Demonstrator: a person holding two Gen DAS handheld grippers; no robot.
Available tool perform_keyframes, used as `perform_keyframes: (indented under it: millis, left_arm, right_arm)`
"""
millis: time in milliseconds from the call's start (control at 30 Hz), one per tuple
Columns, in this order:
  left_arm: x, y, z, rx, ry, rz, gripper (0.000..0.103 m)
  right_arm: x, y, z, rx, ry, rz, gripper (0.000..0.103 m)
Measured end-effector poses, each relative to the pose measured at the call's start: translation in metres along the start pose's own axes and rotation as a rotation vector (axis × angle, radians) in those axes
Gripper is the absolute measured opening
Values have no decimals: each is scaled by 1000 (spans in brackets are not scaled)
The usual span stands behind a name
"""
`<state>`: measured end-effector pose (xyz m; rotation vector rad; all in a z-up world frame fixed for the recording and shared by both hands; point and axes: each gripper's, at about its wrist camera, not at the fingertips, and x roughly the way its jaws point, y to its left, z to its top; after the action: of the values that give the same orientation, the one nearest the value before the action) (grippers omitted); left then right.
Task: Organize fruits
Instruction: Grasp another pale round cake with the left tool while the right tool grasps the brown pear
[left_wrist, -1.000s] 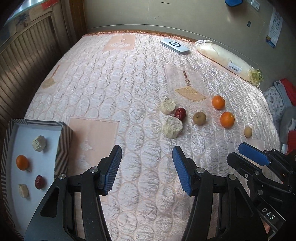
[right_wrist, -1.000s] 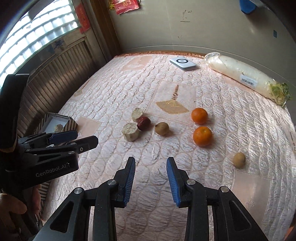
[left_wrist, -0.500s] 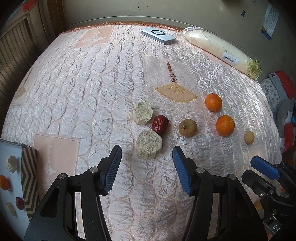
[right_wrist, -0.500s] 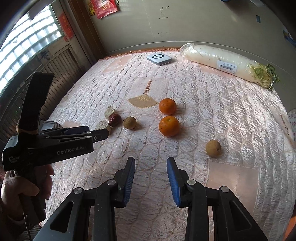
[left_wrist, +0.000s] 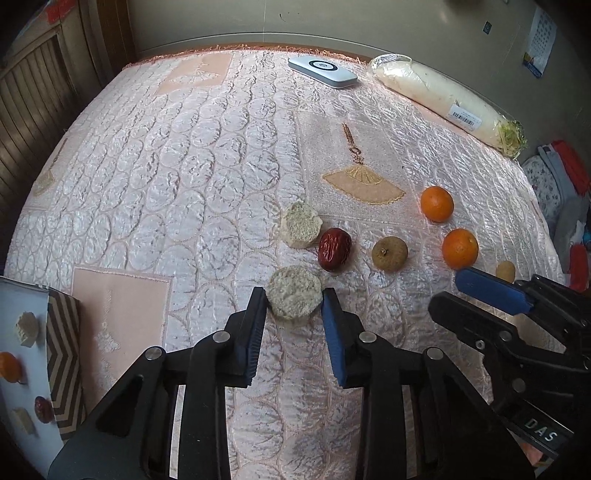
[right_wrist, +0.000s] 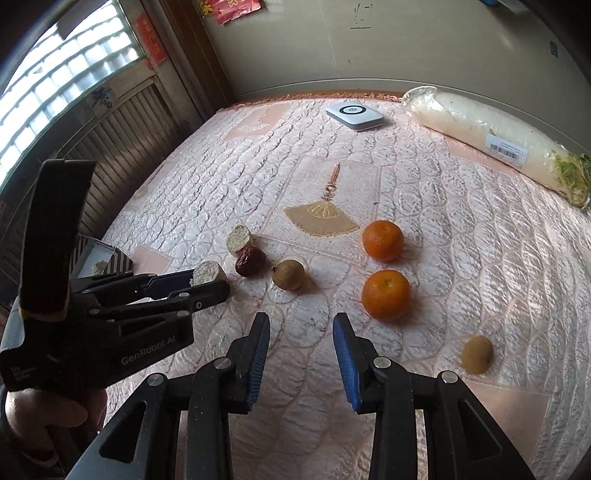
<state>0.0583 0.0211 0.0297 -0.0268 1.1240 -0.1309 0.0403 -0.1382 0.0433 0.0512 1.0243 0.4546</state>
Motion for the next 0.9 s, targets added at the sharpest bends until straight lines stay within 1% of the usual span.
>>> perform_keyframes:
  millis: [167,267,333,367,400,467,567,700,900]
  left_arm:
    - [-13,7,-5,-13,-12,17,30]
    - [-17,12,-10,-27,-13,28,30]
    - [-19,16,-12,-36,-10,33,30]
    - [-19,18,-14,-40,-10,37,30]
    - [-20,19,-15,-43,-10,41,30]
    - [-22,23,-17,-51,-12,44,30]
    - [-28,26,-18,-58,-22,52,30]
    - [-39,29,-21,-57,-42,63,30]
    - [-56,39,-30,-68,-64,81,30]
  right_arm:
    - [31,10,15,-49,38,9,34]
    - [44,12,21,-67,37,-5,34]
    - [51,11,23,-72,49,2,33]
    - [51,11,24,-79,44,-11,24]
    - [52,11,24,-83,47,-20,24]
    - [50,9,25,-67,51,-6,24]
    - [43,10,23,-70,49,-17,24]
    - [24,15,15,-64,29,-14,24]
    - [1,36,1,-77,12,0,24]
